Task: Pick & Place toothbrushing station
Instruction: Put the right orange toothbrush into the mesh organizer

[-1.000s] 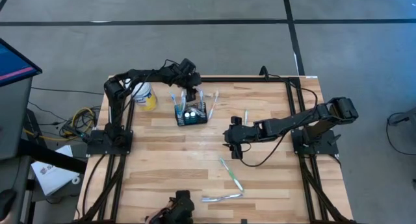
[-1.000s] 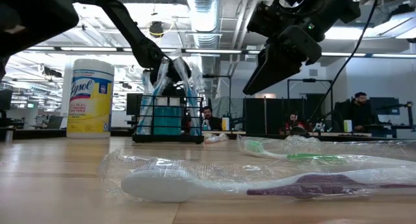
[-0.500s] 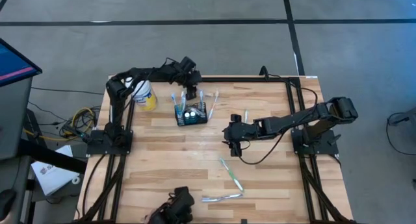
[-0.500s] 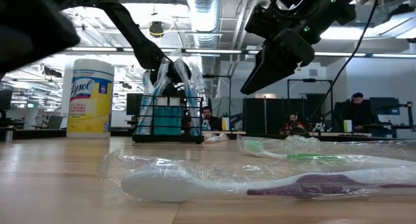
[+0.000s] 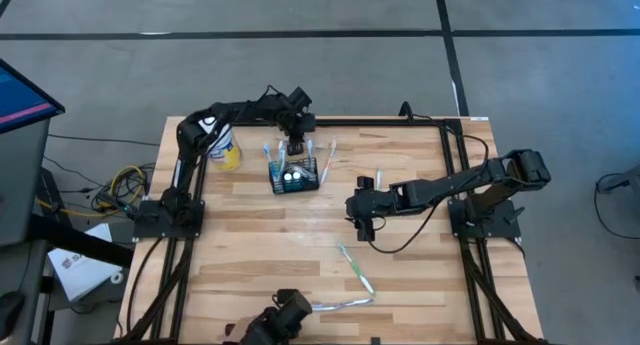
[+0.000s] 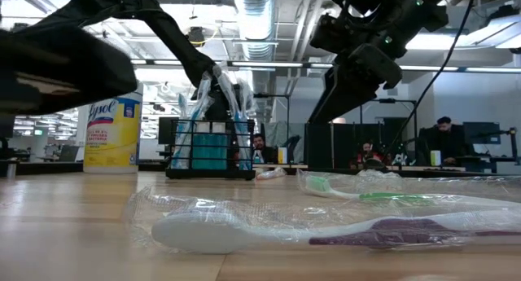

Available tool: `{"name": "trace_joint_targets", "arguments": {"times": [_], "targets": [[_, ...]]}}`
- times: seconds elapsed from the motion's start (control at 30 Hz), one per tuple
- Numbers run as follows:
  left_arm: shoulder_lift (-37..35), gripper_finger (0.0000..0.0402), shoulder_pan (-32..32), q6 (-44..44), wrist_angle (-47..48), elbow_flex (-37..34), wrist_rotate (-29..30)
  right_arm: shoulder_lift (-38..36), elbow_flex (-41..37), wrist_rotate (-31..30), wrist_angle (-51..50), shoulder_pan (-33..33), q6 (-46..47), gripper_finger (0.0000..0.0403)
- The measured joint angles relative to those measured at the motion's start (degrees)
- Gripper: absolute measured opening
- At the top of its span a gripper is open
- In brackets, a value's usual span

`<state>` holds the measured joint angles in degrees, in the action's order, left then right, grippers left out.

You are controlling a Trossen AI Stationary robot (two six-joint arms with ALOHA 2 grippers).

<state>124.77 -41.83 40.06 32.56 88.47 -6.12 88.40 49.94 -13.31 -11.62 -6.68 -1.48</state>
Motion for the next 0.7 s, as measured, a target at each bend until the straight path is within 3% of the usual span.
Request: {"name": "trace_joint_targets", "arguments": {"times": [0.07, 0.2, 0.7], "targets": [[0.0, 0.0013, 0.4, 0.3, -0.3, 0.0, 0.2, 0.0, 0.0, 0.0, 0.0, 0.0, 0.0, 0.0214], [-0.4, 0.0002, 0.7, 0.1, -0.1, -0.1, 0.6, 0.0, 0.0, 0.0, 0.0, 0.0, 0.0, 0.0214], [-7.2, 0.0000, 1.0, -4.1, 1.3, -0.2, -2.9, 0.0, 0.0, 0.0, 0.0, 0.0, 0.0, 0.0214]]}}
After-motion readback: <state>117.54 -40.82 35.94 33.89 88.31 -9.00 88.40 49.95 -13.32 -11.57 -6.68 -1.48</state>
